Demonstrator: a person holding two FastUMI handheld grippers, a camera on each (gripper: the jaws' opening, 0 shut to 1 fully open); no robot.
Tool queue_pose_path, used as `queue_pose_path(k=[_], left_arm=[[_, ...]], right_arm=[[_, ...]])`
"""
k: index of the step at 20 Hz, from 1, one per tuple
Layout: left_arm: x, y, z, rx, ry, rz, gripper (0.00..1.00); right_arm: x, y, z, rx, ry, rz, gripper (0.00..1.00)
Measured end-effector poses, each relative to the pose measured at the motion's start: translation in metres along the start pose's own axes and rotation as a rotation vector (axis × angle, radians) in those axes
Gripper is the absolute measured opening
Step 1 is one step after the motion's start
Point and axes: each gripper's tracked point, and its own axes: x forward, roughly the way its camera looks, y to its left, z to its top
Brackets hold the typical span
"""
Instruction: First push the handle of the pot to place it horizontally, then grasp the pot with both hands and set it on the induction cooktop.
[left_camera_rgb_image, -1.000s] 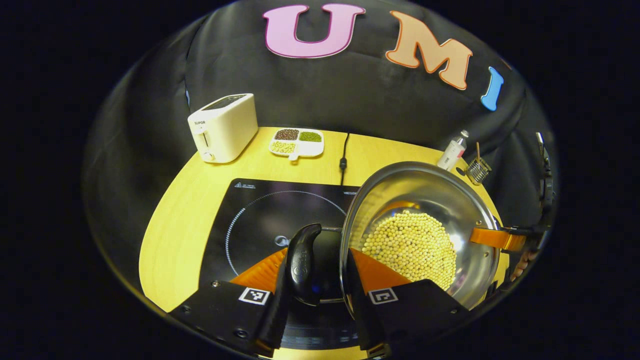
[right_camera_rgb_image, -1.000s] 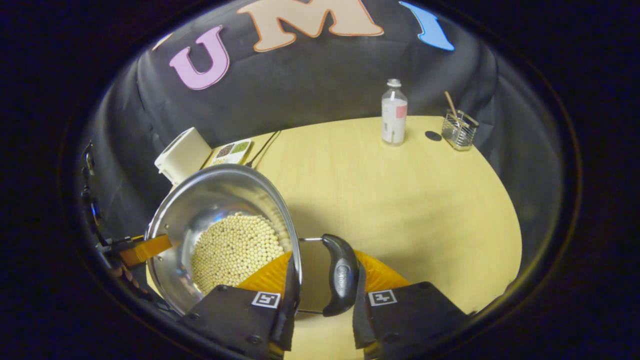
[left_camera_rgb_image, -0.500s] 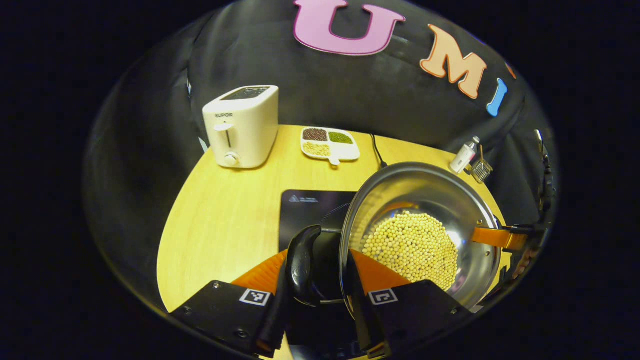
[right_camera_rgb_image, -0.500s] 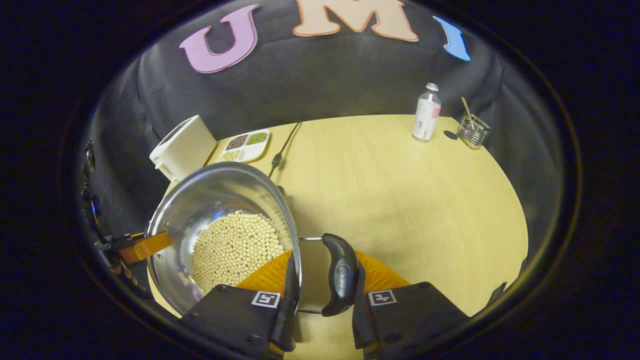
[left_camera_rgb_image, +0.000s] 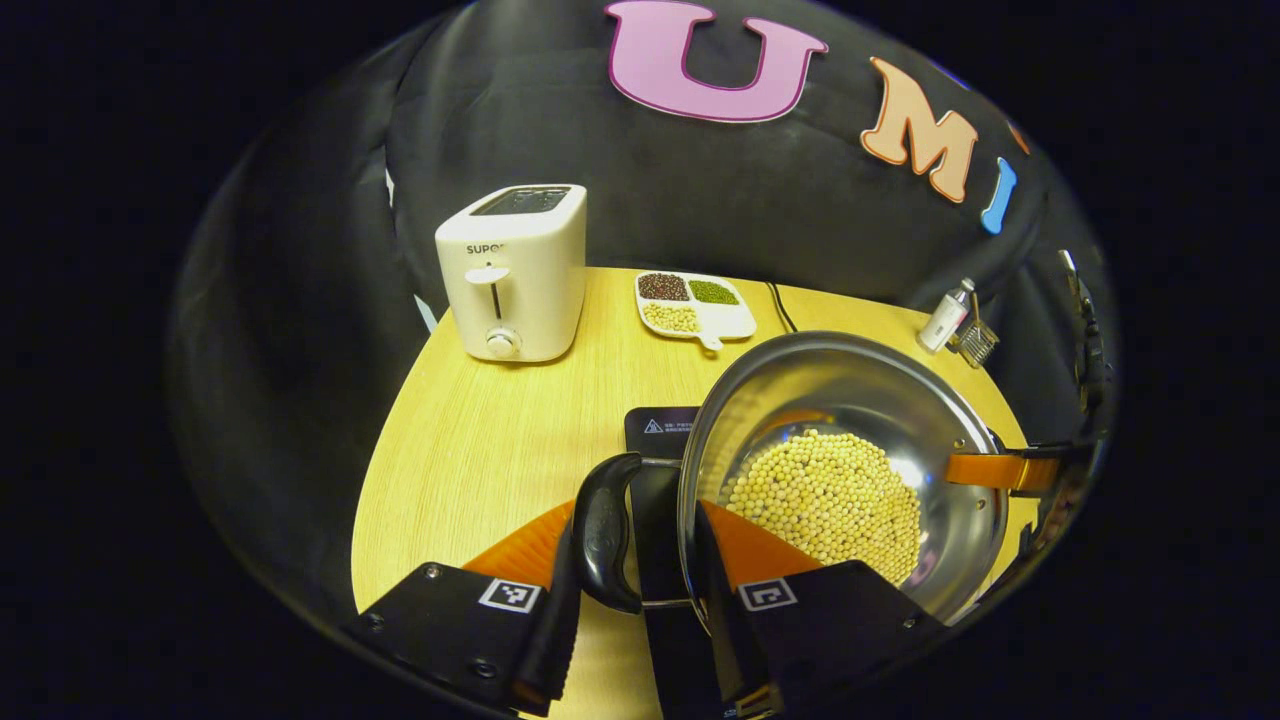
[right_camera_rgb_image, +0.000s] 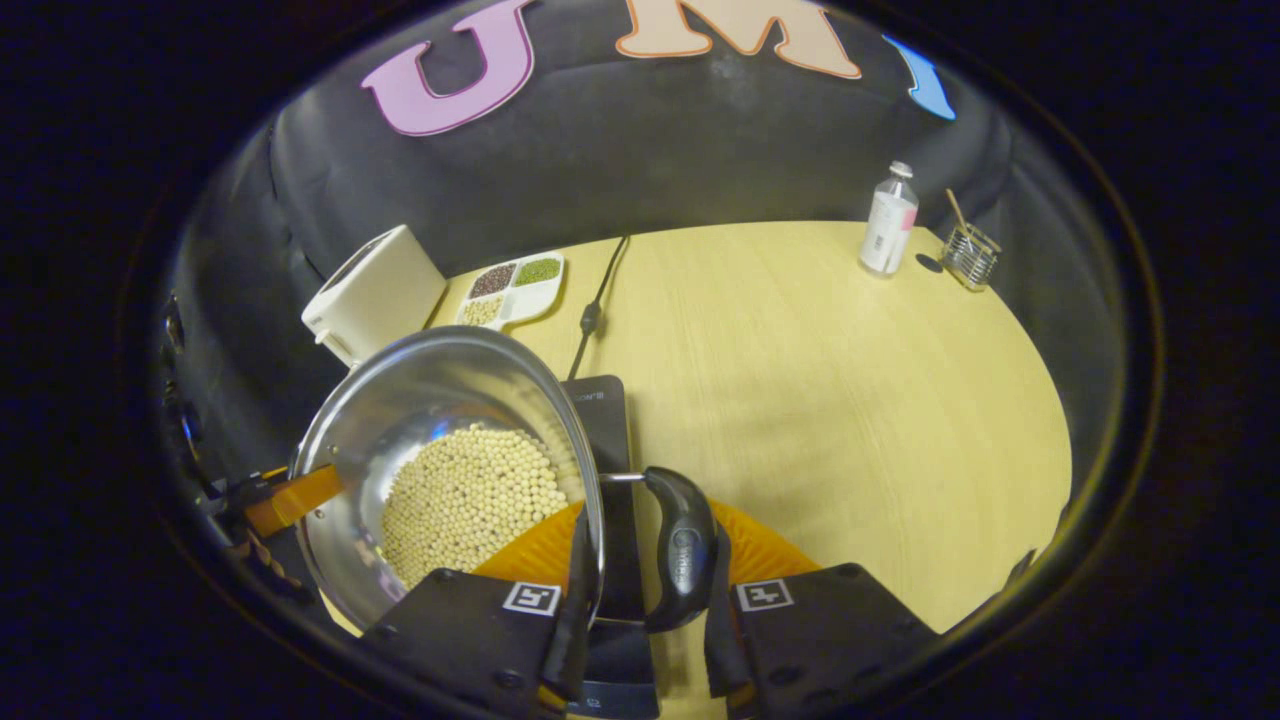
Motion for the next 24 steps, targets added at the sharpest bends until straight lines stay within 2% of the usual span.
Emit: queue_pose_path(k=[1,3,4,5,6,7,8,9,10,11,12,14,16,17,20,21,24], left_arm=[[0.000,0.000,0.000,0.006,0.004,0.004,0.57],[-0.003,0.000,-0.004,-0.007,0.017,0.019,0.60],[-0.004,0.000,-0.003,-0.014,0.009,0.027,0.63],[-0.004,-0.003,-0.004,-0.021,0.009,0.022,0.65],[-0.005,-0.005,-0.005,-0.021,0.005,0.020,0.65],[-0.008,-0.008,-0.004,-0.020,-0.001,0.012,0.72],[-0.009,-0.010,-0.003,-0.015,-0.007,0.011,0.69],[-0.012,-0.013,0.000,-0.011,-0.021,0.009,0.83],[-0.014,-0.015,0.004,-0.008,-0.034,0.015,0.82],[-0.014,-0.014,0.001,-0.012,-0.029,0.028,0.89],[-0.016,-0.013,0.000,-0.024,-0.026,0.040,0.94],[-0.025,-0.015,0.004,-0.037,-0.043,0.066,0.90],[-0.032,-0.017,0.011,-0.024,-0.079,0.086,0.95],[-0.036,-0.018,0.014,-0.014,-0.088,0.102,0.98],[-0.051,-0.022,0.022,0.008,-0.120,0.136,1.00],[-0.058,-0.025,0.029,0.019,-0.146,0.145,0.98],[-0.082,-0.040,0.045,0.088,-0.205,0.184,0.98]], right_arm=[[0.000,0.000,-0.003,0.010,0.006,0.002,0.43],[-0.001,-0.001,-0.003,0.011,0.009,0.005,0.43],[-0.002,-0.001,-0.004,0.010,0.008,0.004,0.50],[-0.002,-0.003,-0.004,0.005,0.009,0.001,0.46],[-0.001,-0.003,-0.008,0.004,0.013,0.000,0.54],[-0.002,-0.004,-0.008,0.008,0.015,-0.001,0.52],[-0.003,-0.004,-0.006,0.021,0.005,0.000,0.53],[-0.002,-0.004,-0.001,0.034,-0.010,0.006,0.58],[-0.005,-0.003,0.001,0.044,-0.019,0.012,0.60],[-0.008,-0.003,0.006,0.053,-0.028,0.023,0.68],[-0.009,-0.005,0.010,0.065,-0.037,0.029,0.72],[-0.015,-0.012,0.019,0.079,-0.064,0.031,0.75],[-0.023,-0.017,0.027,0.087,-0.099,0.036,1.00],[-0.029,-0.018,0.030,0.090,-0.111,0.046,0.94],[-0.045,-0.023,0.038,0.099,-0.154,0.067,0.94],[-0.052,-0.025,0.043,0.103,-0.170,0.081,1.00],[-0.074,-0.039,0.051,0.103,-0.204,0.115,1.00]])
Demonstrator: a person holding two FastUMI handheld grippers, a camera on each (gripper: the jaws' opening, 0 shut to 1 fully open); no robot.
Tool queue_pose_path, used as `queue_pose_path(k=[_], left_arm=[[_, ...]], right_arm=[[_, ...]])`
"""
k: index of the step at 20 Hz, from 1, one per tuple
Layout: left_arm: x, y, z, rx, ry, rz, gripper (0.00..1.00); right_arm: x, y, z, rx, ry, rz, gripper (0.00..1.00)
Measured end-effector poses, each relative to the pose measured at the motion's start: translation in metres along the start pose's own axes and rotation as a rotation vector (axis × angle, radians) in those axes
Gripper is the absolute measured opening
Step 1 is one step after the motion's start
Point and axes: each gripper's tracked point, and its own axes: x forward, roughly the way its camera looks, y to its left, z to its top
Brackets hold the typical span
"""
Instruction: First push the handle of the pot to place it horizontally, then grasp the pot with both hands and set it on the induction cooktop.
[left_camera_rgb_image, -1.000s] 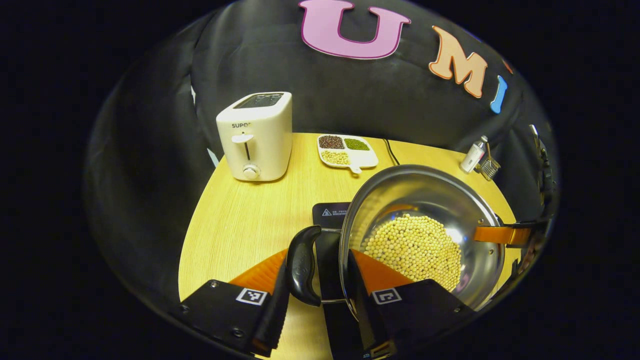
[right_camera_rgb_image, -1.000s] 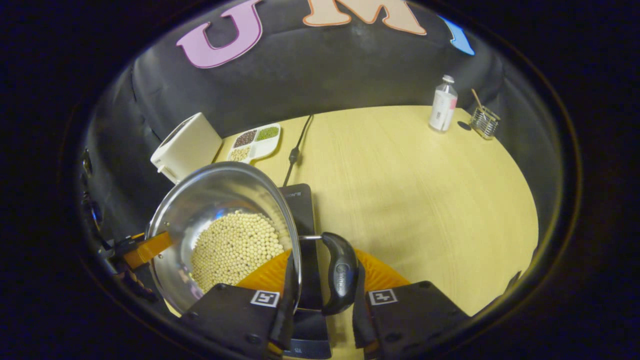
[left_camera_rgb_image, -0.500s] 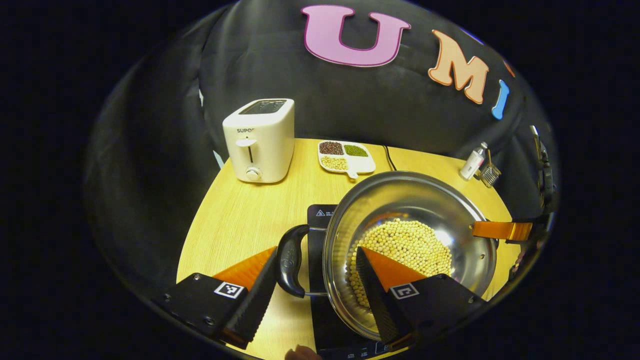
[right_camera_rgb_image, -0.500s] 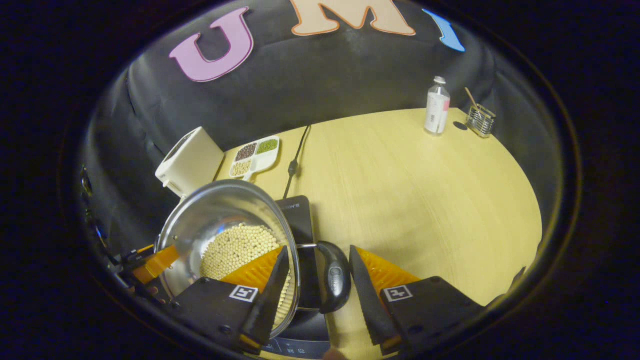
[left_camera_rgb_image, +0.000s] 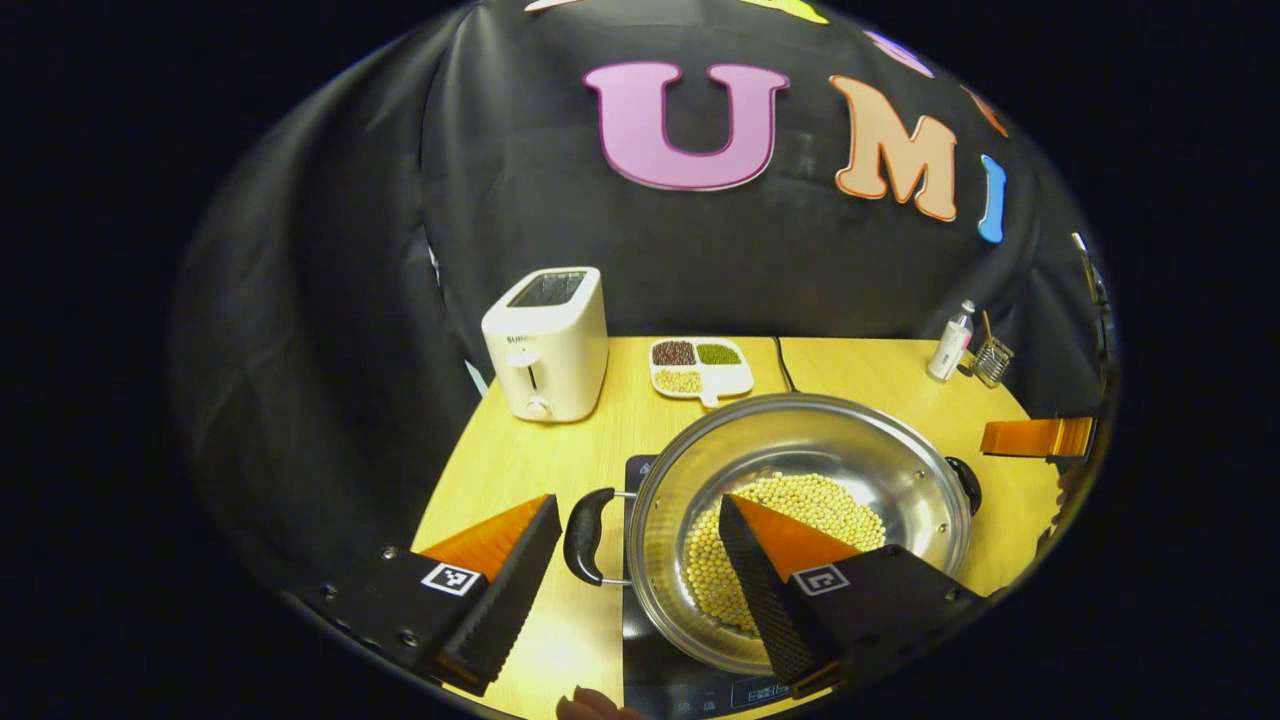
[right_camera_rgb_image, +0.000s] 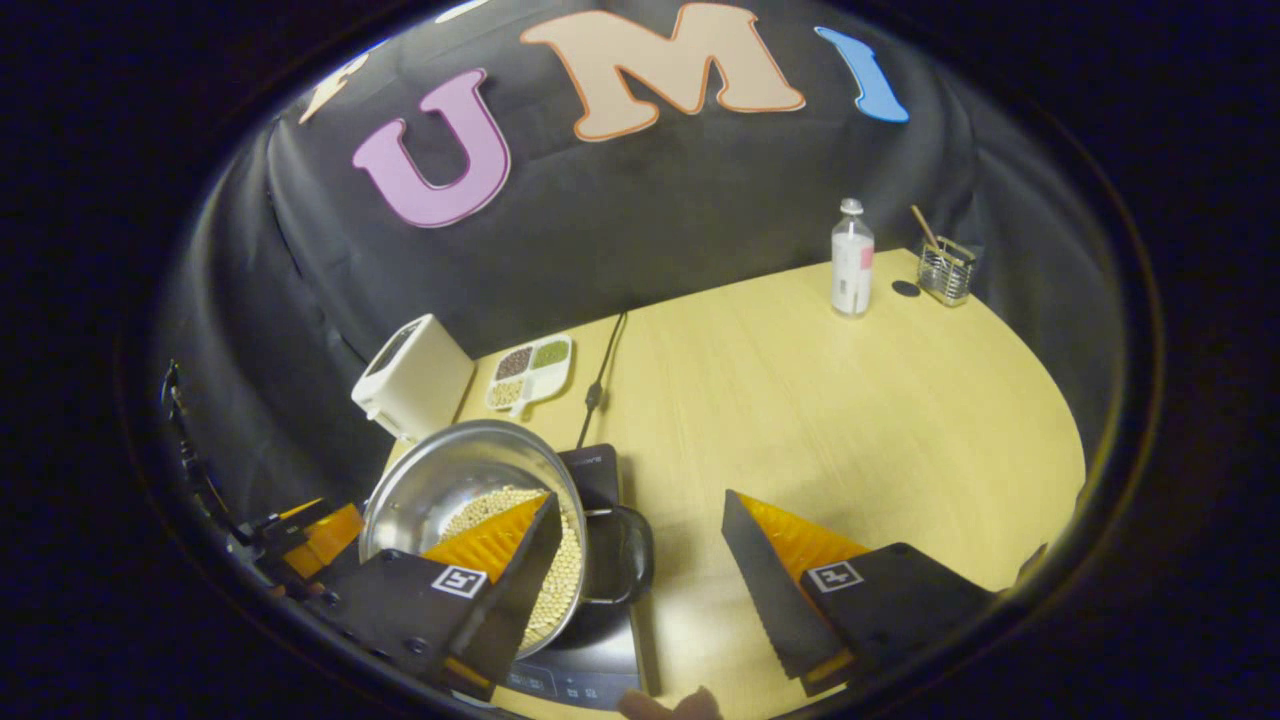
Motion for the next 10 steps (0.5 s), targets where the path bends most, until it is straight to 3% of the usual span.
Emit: queue_pose_path(k=[1,2,3,6,7,8,9,10], left_arm=[[-0.010,-0.008,0.009,0.020,-0.028,0.010,0.98],[-0.022,-0.016,0.019,0.031,-0.058,0.018,0.98],[-0.034,-0.026,0.027,0.031,-0.083,0.027,0.97],[-0.068,-0.057,0.047,0.031,-0.144,0.043,0.97],[-0.078,-0.072,0.046,0.031,-0.150,0.040,0.96],[-0.090,-0.087,0.048,0.026,-0.155,0.033,0.96],[-0.102,-0.100,0.050,0.022,-0.163,0.028,0.96],[-0.115,-0.114,0.052,0.015,-0.171,0.027,0.96]], right_arm=[[-0.008,-0.007,0.005,-0.005,-0.007,0.011,1.00],[-0.017,-0.016,0.009,-0.011,-0.015,0.019,0.94],[-0.026,-0.026,0.016,-0.018,-0.027,0.023,1.00],[-0.058,-0.060,0.036,-0.061,-0.099,0.027,1.00],[-0.071,-0.070,0.039,-0.070,-0.114,0.034,0.94],[-0.083,-0.079,0.043,-0.077,-0.132,0.041,1.00],[-0.096,-0.088,0.047,-0.086,-0.155,0.046,0.94],[-0.109,-0.097,0.050,-0.098,-0.174,0.055,0.94]])
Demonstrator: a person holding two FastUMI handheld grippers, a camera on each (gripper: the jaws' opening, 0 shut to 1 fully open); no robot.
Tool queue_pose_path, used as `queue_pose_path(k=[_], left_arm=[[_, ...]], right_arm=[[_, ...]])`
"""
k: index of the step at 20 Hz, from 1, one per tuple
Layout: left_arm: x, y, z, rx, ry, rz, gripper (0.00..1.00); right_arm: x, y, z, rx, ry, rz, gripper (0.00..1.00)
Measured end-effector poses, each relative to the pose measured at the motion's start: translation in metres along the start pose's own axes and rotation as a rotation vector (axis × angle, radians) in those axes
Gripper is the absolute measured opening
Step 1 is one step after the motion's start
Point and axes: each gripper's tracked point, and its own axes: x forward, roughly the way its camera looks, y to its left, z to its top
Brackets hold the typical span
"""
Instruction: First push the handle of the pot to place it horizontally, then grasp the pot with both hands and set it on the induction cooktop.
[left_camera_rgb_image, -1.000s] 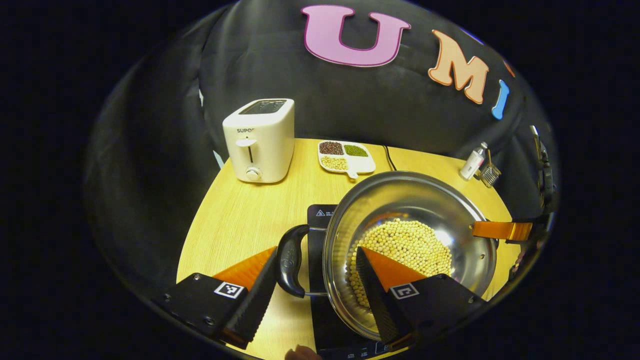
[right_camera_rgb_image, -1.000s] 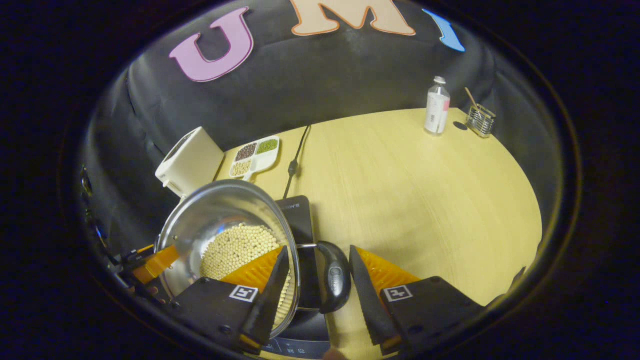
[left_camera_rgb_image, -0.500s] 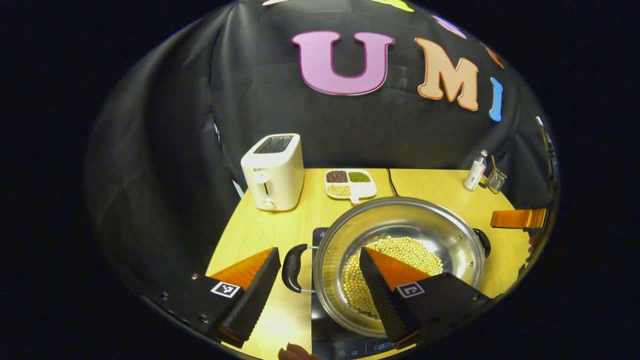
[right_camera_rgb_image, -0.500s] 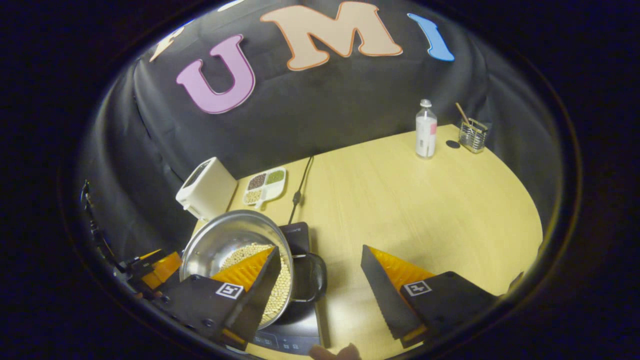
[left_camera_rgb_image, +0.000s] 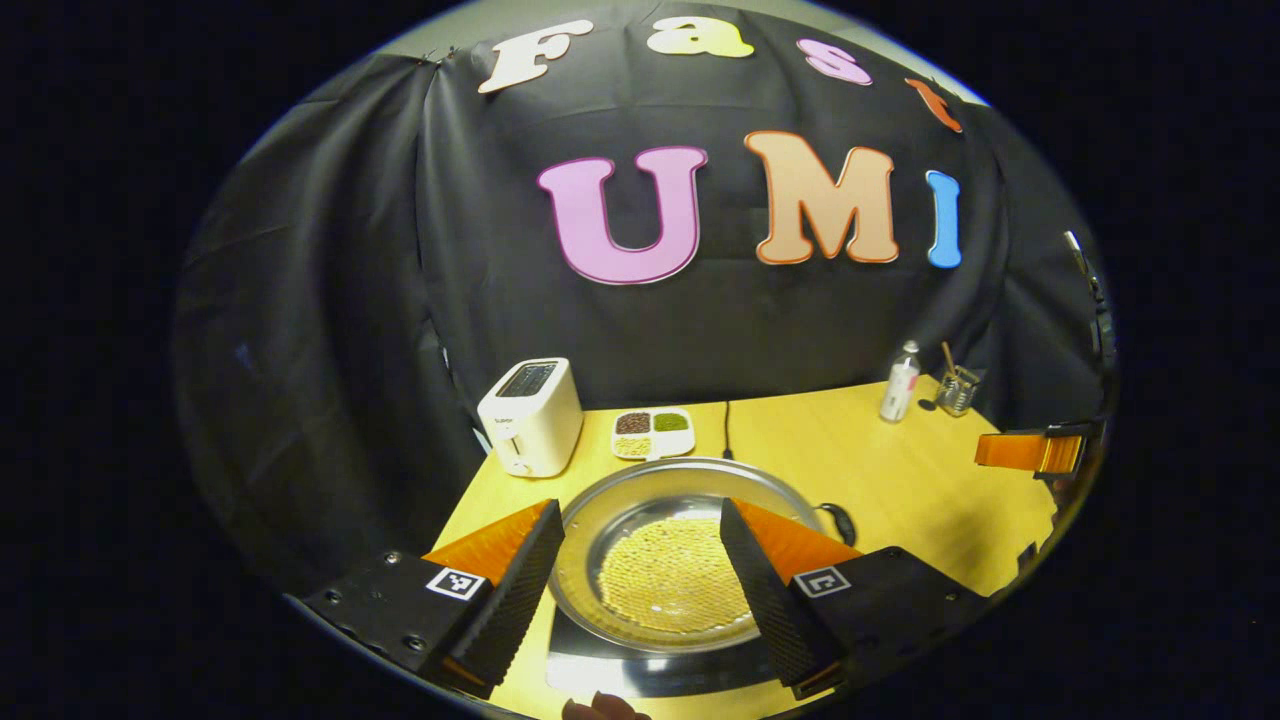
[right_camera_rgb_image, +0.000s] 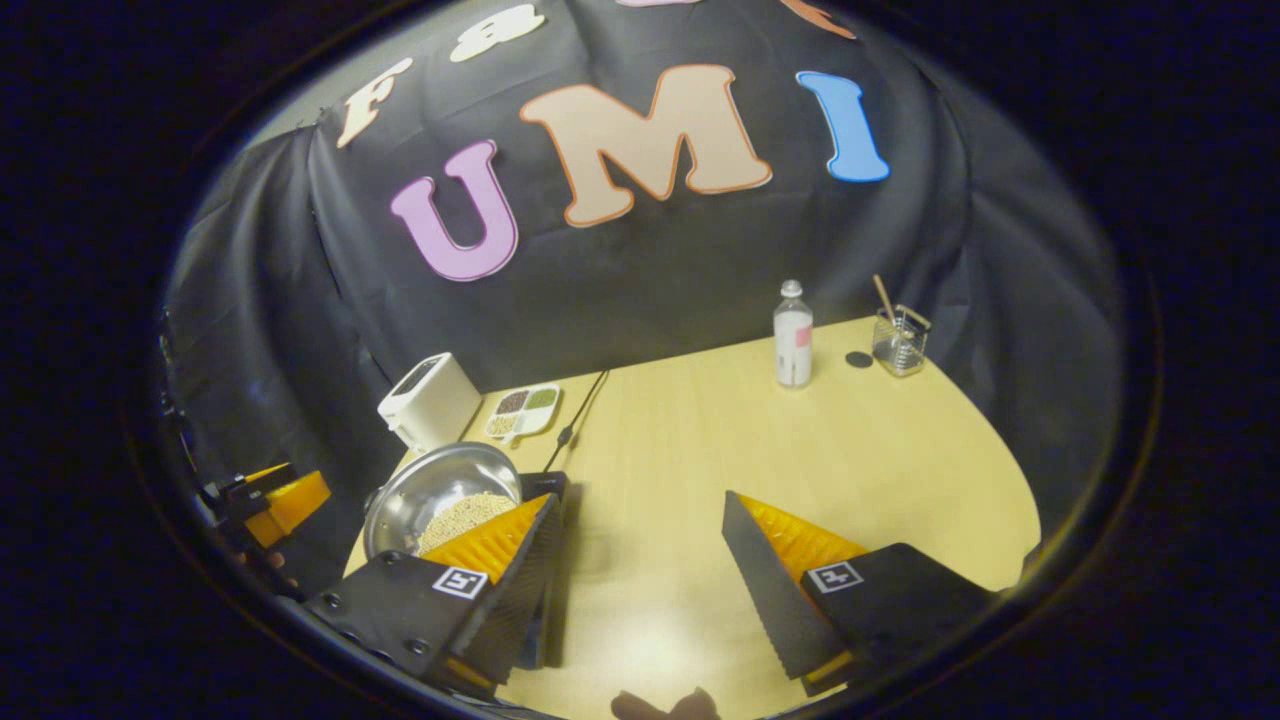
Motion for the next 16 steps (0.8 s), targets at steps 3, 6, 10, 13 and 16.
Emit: queue_pose_path(k=[3,6,10,13,16], left_arm=[[-0.040,-0.035,0.011,-0.037,-0.046,0.008,0.98],[-0.083,-0.072,0.028,-0.060,-0.088,0.004,0.98],[-0.124,-0.112,0.079,-0.014,-0.199,-0.038,0.97],[-0.153,-0.134,0.128,0.001,-0.320,-0.079,0.97],[-0.178,-0.150,0.163,-0.013,-0.397,-0.116,0.96]], right_arm=[[-0.030,-0.024,0.012,-0.043,-0.044,0.017,0.99],[-0.074,-0.030,0.029,-0.027,-0.094,0.049,0.94],[-0.118,-0.044,0.059,-0.066,-0.176,0.066,0.94],[-0.157,-0.045,0.094,-0.074,-0.271,0.058,0.94],[-0.202,-0.045,0.134,-0.104,-0.374,0.041,0.94]])
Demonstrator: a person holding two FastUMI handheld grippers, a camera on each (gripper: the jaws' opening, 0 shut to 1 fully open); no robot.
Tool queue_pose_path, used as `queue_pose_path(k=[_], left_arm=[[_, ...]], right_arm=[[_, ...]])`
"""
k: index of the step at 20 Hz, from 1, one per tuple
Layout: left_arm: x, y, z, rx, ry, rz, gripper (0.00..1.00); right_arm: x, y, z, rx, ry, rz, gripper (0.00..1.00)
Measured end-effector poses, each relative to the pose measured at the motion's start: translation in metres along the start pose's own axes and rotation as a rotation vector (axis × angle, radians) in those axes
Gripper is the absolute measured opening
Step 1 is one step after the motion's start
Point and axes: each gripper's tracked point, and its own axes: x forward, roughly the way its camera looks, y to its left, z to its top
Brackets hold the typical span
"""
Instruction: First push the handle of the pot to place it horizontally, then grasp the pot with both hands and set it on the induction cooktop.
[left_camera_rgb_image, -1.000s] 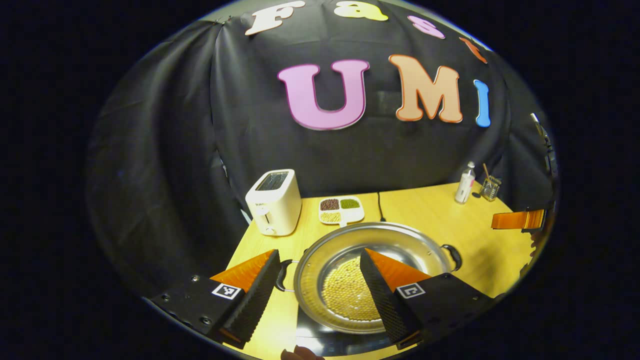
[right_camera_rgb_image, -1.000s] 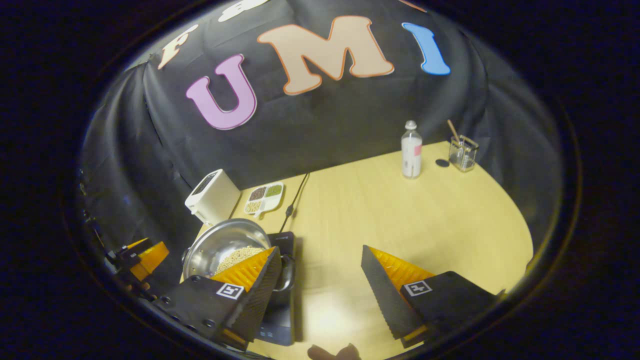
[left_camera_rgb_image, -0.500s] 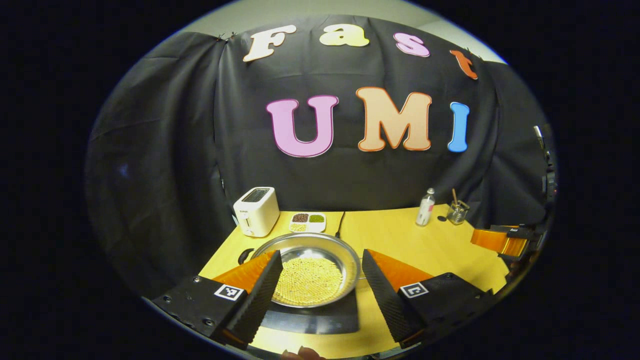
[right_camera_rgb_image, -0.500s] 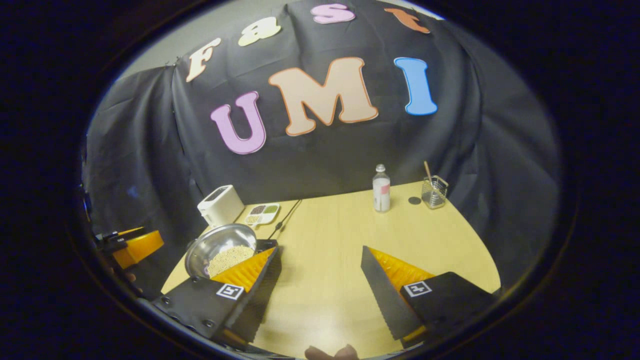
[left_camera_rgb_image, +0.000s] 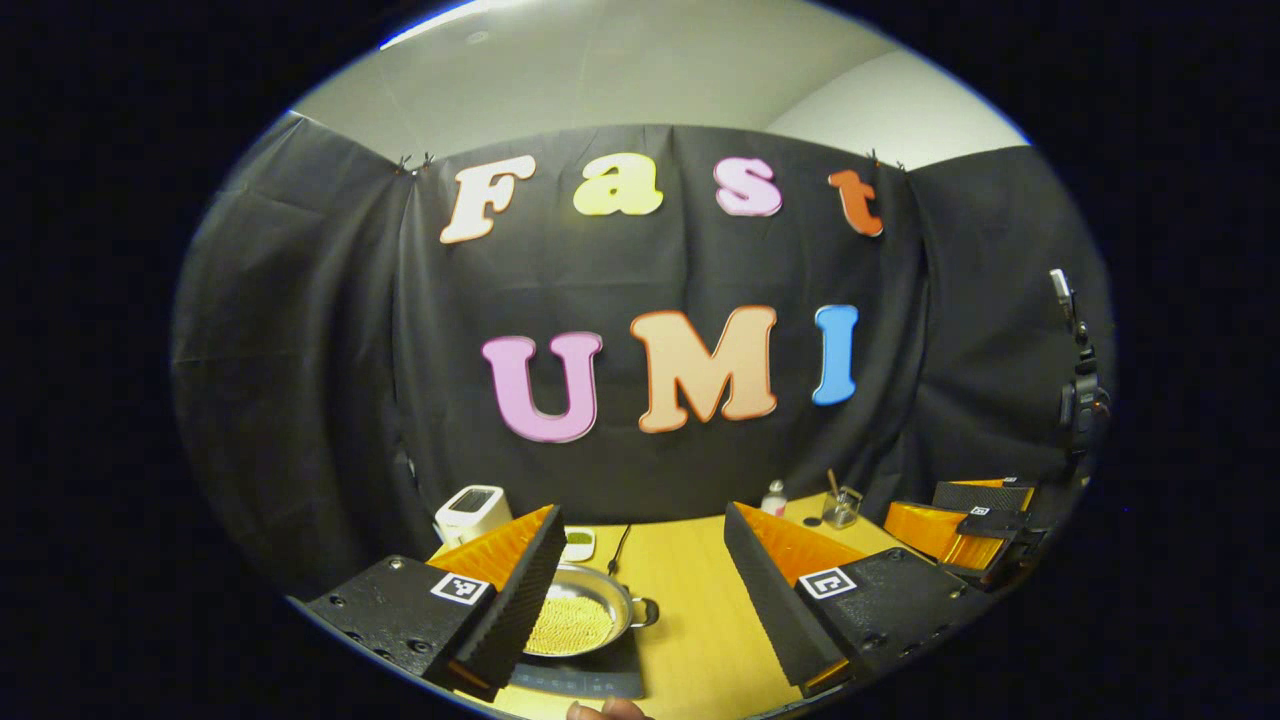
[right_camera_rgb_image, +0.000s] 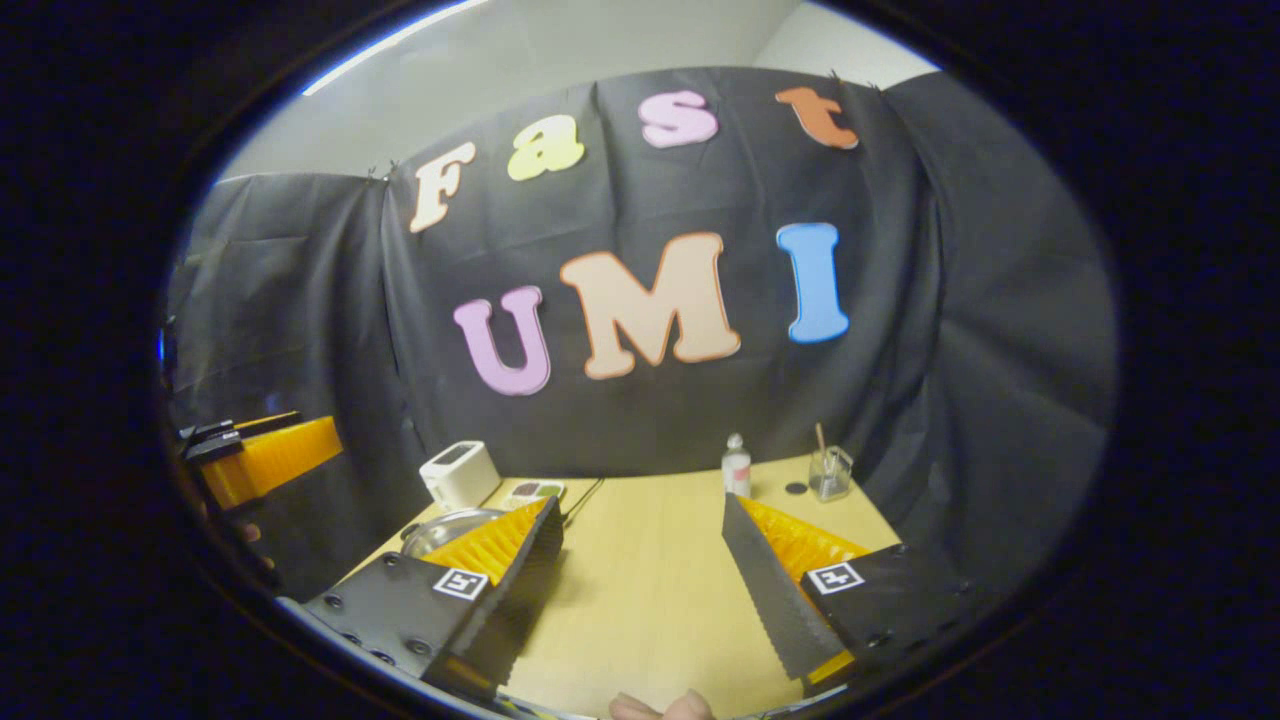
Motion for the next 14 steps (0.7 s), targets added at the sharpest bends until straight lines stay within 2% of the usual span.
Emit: queue_pose_path(k=[1,3,7,10,14], left_arm=[[-0.007,-0.001,0.016,-0.015,-0.036,-0.003,0.99],[-0.023,-0.002,0.044,-0.057,-0.105,0.000,0.96],[-0.052,-0.001,0.065,-0.064,-0.162,-0.016,0.97],[-0.071,0.005,0.069,-0.041,-0.184,0.004,0.96],[-0.085,0.010,0.054,-0.062,-0.144,0.017,0.96]], right_arm=[[-0.011,0.002,0.018,-0.014,-0.038,0.001,0.94],[-0.032,-0.001,0.055,-0.040,-0.119,-0.024,0.93],[-0.073,-0.002,0.090,-0.052,-0.198,-0.053,0.94],[-0.094,0.001,0.093,-0.087,-0.215,-0.064,0.93],[-0.100,0.013,0.081,-0.048,-0.184,-0.038,0.94]])
